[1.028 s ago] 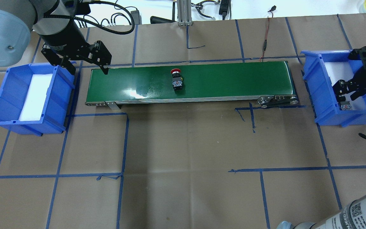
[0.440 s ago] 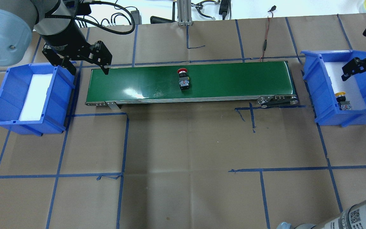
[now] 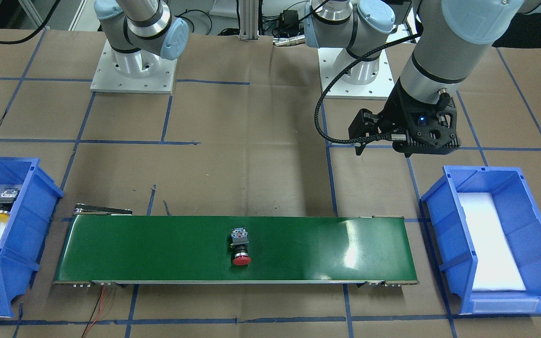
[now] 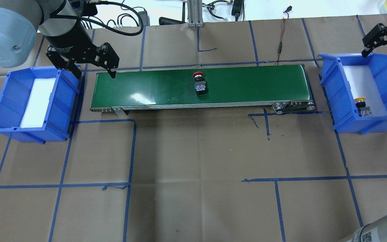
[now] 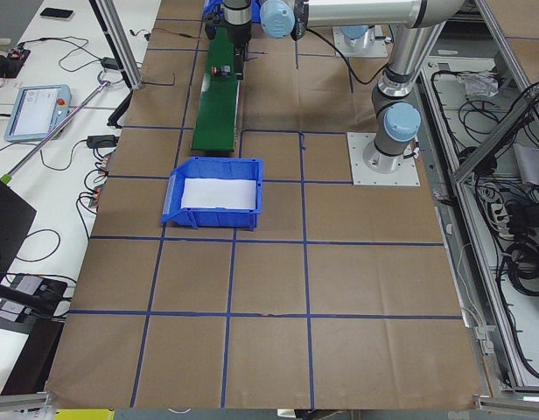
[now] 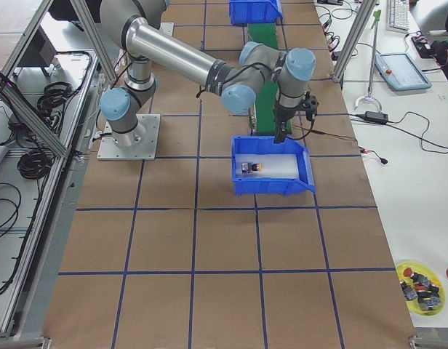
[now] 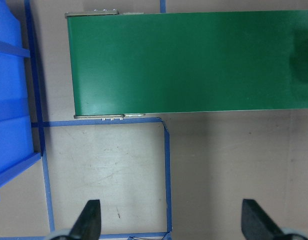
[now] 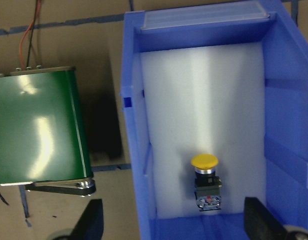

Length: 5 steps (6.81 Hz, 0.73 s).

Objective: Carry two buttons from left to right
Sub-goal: 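Move the right gripper back over the belt toward the red button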

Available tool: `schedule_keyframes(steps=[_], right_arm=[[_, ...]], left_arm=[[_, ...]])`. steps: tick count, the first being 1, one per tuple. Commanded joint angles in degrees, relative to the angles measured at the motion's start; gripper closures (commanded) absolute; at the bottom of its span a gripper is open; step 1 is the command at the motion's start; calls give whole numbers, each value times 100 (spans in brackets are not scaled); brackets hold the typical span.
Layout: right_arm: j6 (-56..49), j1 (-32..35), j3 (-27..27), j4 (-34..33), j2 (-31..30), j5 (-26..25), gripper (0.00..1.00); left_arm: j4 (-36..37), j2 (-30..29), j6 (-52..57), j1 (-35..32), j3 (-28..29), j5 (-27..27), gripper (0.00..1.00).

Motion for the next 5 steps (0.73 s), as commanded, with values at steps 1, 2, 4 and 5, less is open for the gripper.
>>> schedule_keyframes(steps=[1,2,4,5], right_arm=[[201,981,-310,304,-281,-48,0],[192,1447,-205,226,-309,-74,0],[1300,2073,-178,198,-275,-738,0],[1735,2320,-160,199,-318,-742,1]], left_arm=[[0,-4,-2,-6,4,19,0],[0,5,-2,-15,4,28,0],[0,-4,-2,-15,31,19,0],[0,-4,-2,-15,31,28,0]])
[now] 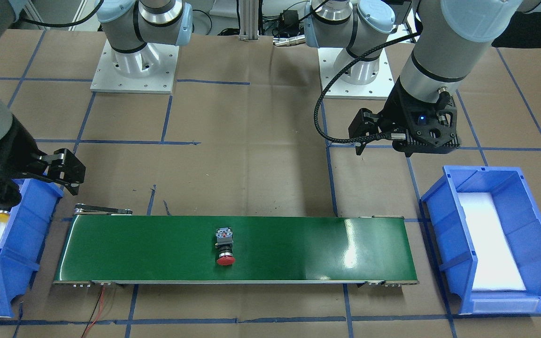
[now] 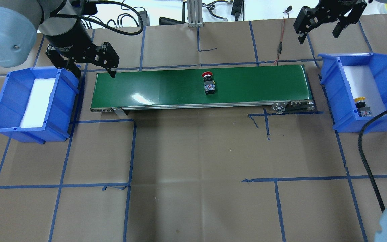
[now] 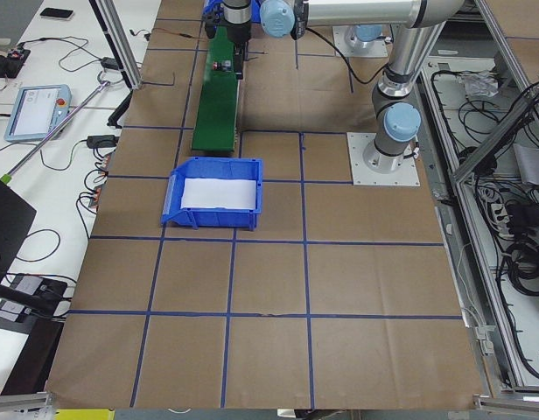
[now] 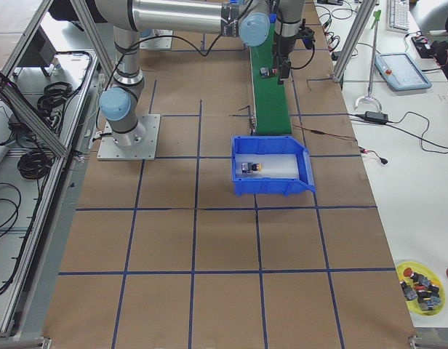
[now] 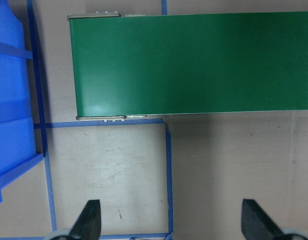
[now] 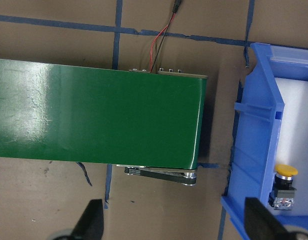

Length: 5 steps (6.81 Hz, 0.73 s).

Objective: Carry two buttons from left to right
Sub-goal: 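Move the right gripper back over the belt toward the red button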

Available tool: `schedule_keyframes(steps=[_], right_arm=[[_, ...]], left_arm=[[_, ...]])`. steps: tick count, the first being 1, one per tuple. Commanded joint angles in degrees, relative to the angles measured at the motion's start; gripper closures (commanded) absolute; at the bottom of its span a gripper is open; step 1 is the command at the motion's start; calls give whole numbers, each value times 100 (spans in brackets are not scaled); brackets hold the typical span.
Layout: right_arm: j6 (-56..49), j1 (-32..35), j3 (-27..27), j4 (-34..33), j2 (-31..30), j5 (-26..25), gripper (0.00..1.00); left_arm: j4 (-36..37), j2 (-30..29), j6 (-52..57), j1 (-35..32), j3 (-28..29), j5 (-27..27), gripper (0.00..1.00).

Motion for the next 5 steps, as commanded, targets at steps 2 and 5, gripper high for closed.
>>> schedule_keyframes(steps=[2,5], right_arm=[[696,463,48,7,65,-134,1],[706,463,57,42,83,-134,1]], left_arm=[[0,-1,0,0,6,-4,0],[0,-1,0,0,-2,-4,0]])
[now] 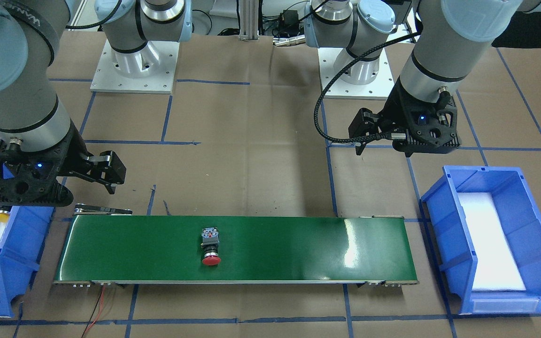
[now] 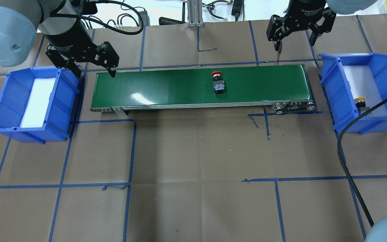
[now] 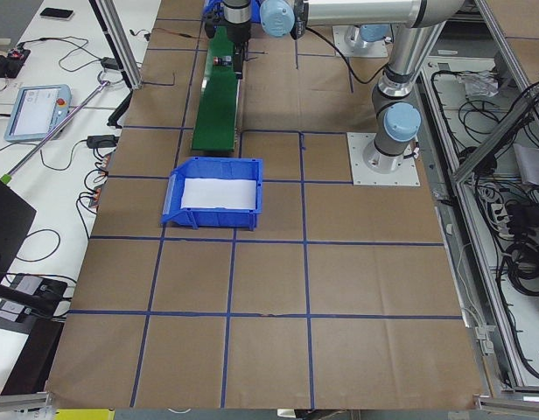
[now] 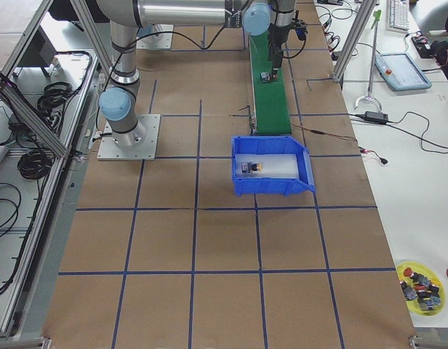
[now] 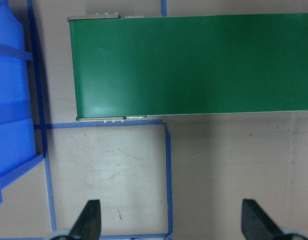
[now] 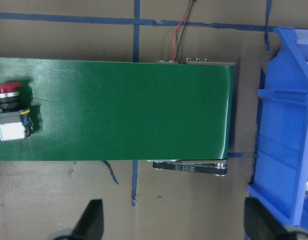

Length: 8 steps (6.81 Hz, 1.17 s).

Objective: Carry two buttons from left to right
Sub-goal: 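Move the right gripper back over the belt toward the red button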

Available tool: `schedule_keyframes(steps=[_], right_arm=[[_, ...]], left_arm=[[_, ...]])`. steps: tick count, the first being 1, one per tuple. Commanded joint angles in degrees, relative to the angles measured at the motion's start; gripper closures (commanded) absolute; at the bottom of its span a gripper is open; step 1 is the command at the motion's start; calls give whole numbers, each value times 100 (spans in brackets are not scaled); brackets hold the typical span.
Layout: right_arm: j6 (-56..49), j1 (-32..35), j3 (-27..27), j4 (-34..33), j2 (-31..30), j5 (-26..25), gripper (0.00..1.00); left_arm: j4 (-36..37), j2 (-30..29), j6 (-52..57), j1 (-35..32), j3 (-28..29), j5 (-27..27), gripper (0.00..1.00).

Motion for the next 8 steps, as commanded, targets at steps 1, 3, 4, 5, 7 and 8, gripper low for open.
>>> schedule_keyframes(steps=[1,3,4,5,7,8], right_arm=[[14,3,7,-2,44,0,1],[14,3,15,-37,62,0,1],[14,3,33,-29,62,0,5],[22,-14,155,-64,141,8,6],[5,-58,575,-868,194,165,6],[-21,-67,952,-1743,133,515,6]], left_arm=[[0,0,0,0,-7,0,0],[0,0,0,0,-16,0,0],[0,9,0,0,-16,-9,0],[0,9,0,0,-16,-9,0],[0,9,-9,0,-25,-9,0],[0,9,-9,0,-25,-9,0]])
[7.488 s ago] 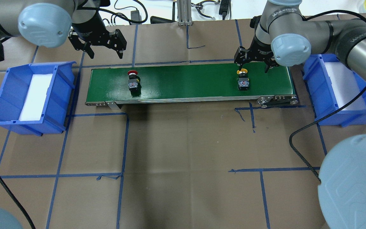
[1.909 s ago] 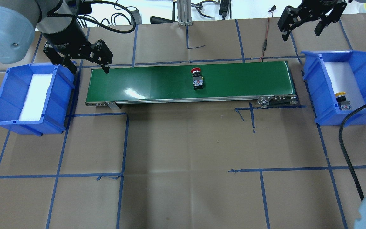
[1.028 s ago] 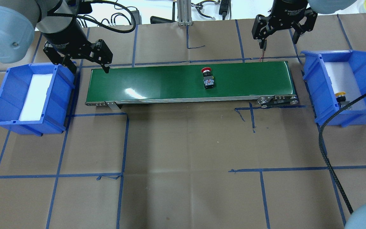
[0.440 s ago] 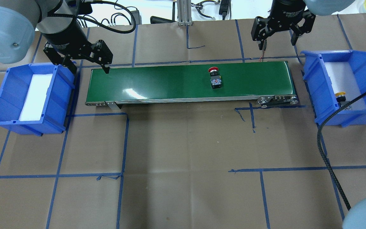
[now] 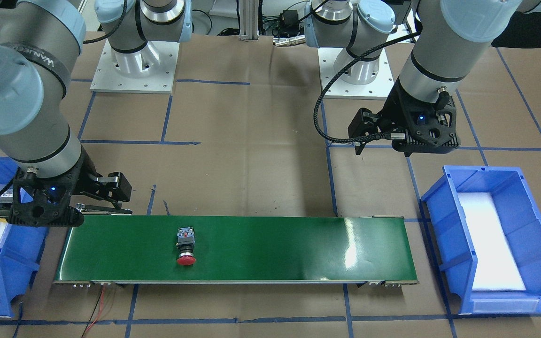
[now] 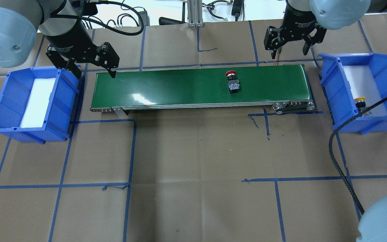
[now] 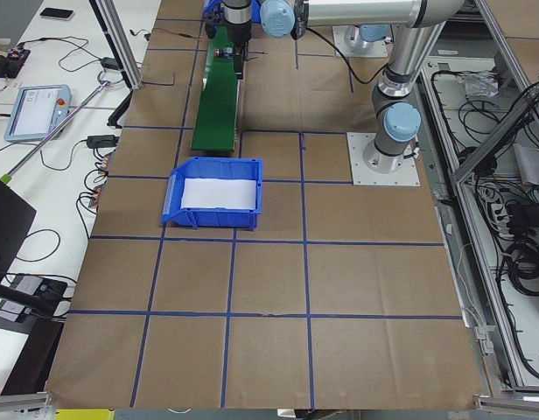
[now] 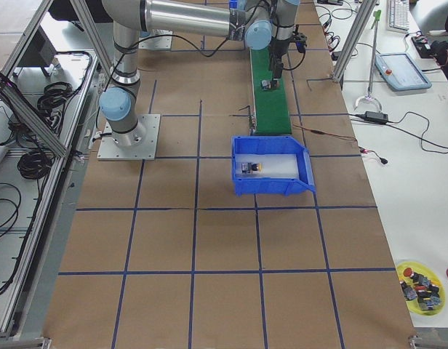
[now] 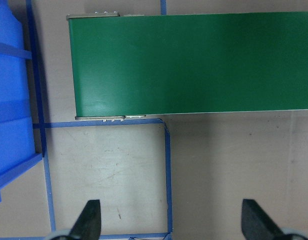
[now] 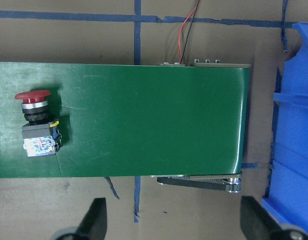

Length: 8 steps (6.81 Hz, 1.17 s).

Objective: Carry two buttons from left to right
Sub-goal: 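Move the right gripper back over the belt toward the red button, then lower the right gripper and grasp the red button on the belt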

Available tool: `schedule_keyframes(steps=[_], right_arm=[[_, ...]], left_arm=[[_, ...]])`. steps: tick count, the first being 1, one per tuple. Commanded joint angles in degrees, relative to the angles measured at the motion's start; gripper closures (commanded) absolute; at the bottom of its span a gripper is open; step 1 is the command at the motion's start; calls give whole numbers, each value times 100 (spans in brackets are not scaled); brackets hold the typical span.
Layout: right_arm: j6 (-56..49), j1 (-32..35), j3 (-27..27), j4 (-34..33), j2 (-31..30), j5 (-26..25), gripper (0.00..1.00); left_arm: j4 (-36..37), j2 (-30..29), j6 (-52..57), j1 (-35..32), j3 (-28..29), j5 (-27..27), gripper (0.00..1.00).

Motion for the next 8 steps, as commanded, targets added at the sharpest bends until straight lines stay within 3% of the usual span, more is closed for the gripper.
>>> schedule_keyframes(steps=[1,3,6,8], right_arm=[[-6,-4,793,-1509,-49,327,2],[3,4,1384,-2234,29,327,2],[232,22,1395,-2220,152,344,2],[241,22,1386,-2272,328,948,2]], left_arm=[[0,9,-1,0,-1,0,0],[0,0,-1,0,-1,0,0],[0,-8,-10,0,16,-26,0],[0,-8,-10,0,25,-26,0]])
